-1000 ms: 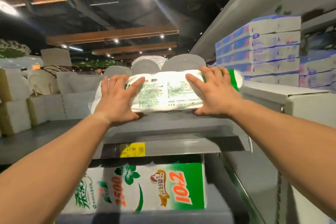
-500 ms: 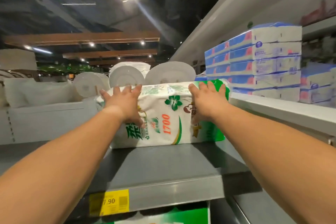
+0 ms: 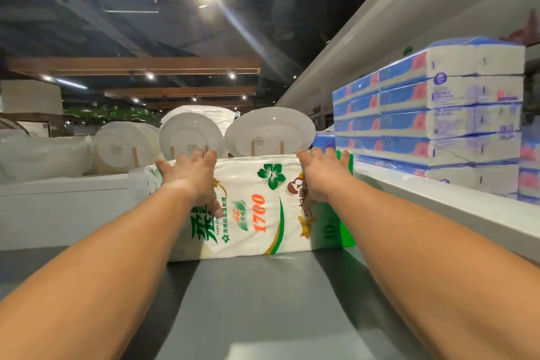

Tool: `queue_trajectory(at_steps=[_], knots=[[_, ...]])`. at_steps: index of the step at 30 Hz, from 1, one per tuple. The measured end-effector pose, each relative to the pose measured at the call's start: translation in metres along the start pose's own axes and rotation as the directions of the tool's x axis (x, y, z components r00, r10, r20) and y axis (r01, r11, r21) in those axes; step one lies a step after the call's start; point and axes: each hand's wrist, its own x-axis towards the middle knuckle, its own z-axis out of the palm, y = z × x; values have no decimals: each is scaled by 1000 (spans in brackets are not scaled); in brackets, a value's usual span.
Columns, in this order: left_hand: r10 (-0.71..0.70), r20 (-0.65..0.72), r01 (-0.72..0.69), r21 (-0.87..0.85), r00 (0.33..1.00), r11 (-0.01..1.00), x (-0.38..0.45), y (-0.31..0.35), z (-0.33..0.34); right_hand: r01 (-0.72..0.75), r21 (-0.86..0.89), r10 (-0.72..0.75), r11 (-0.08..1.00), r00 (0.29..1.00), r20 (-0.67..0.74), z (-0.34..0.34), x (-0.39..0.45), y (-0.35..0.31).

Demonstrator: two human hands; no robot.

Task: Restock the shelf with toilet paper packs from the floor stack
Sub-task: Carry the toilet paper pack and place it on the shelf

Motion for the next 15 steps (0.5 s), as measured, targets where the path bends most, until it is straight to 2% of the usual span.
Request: queue_trajectory(at_steps=[7, 11, 15], knots=[[-2, -25, 1, -35, 1000, 999, -6, 0, 2, -6, 2, 6, 1000, 1000, 6, 0, 0, 1], [-12, 2, 12, 60, 1000, 998, -22, 8, -2, -36, -103, 36, 994, 999, -5, -2, -14, -6], [51, 15, -50, -55, 999, 997, -36, 1, -8, -29, -71, 28, 997, 1000, -8, -12, -37, -11]])
